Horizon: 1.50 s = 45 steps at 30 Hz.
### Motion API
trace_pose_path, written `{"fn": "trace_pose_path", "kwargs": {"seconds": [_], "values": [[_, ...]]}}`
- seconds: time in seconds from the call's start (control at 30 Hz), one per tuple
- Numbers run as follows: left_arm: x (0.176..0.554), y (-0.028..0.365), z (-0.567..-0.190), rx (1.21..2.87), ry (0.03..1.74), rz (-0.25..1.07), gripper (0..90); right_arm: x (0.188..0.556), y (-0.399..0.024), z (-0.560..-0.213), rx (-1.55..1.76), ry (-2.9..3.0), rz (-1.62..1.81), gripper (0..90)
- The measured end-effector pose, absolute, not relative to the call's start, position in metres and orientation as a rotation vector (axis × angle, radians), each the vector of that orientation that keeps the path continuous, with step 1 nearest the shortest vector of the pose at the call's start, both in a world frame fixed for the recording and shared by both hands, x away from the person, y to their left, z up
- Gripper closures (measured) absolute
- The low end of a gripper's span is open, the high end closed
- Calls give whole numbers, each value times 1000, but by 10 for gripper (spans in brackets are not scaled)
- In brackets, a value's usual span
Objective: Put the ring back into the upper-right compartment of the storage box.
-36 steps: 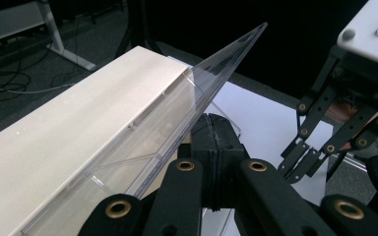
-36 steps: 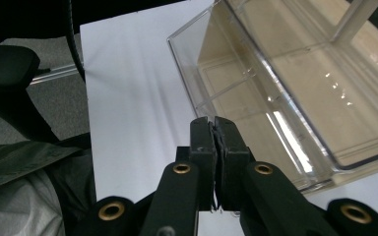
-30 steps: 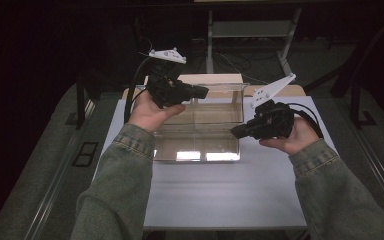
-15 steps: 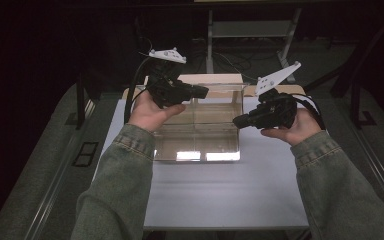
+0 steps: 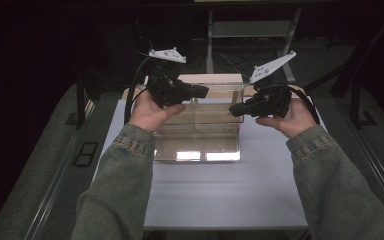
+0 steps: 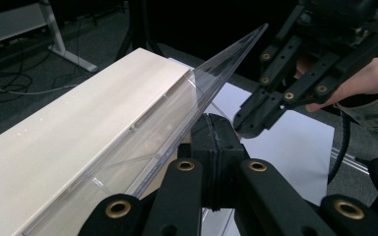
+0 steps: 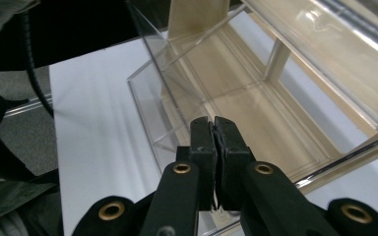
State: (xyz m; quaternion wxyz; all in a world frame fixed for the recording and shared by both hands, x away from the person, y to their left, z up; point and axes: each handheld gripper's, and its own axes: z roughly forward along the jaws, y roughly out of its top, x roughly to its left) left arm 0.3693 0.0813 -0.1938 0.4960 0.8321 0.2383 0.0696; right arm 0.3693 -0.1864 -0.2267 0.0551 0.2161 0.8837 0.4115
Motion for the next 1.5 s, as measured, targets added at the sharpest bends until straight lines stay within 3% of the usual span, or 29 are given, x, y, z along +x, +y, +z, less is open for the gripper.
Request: {"fn": "trace_pose_path", "kwargs": {"seconds": [0.83,1.17,1.5], "values": [[369,81,-194,2011,574,171,895,380,-188,-257,713,2675,1240,861],[369,81,-194,2009,574,171,895,371,-198,-258,738,2629,1308,714],[369,81,-194,2010,579,174,895,356,-209,-252,776,2590,1348,452]]}}
